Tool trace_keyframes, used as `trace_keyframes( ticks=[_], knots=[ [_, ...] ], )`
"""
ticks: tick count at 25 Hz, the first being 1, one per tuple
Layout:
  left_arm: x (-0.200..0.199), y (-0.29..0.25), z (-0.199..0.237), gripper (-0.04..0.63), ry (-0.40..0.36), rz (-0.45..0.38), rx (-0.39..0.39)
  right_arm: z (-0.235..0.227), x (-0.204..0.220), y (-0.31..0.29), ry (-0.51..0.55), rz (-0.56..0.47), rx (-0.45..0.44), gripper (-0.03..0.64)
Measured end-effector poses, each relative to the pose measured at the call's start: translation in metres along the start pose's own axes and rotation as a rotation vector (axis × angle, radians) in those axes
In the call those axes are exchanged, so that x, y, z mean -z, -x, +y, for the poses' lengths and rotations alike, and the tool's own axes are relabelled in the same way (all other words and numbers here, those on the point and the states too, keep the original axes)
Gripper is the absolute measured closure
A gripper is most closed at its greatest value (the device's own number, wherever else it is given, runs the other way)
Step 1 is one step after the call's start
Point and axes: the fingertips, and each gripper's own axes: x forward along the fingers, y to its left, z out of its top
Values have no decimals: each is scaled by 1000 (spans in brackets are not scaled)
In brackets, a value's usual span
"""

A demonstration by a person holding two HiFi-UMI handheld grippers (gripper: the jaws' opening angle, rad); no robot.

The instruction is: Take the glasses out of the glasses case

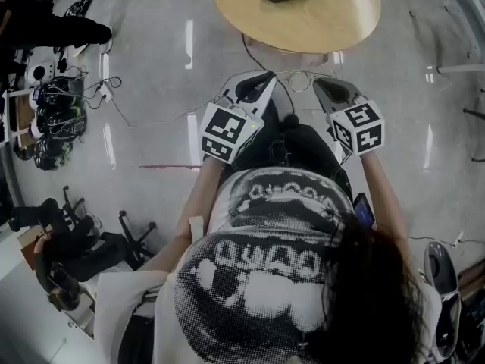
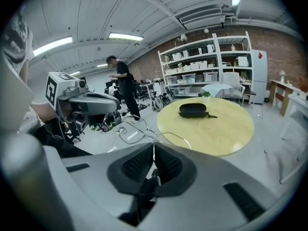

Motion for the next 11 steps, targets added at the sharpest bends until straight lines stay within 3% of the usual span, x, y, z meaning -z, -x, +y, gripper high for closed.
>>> trace_keyframes(
  ticks=[11],
  knots=[
    [-1, -11, 5, 577, 3, -4, -13, -3, 0, -10, 72, 35, -51, 607]
  ],
)
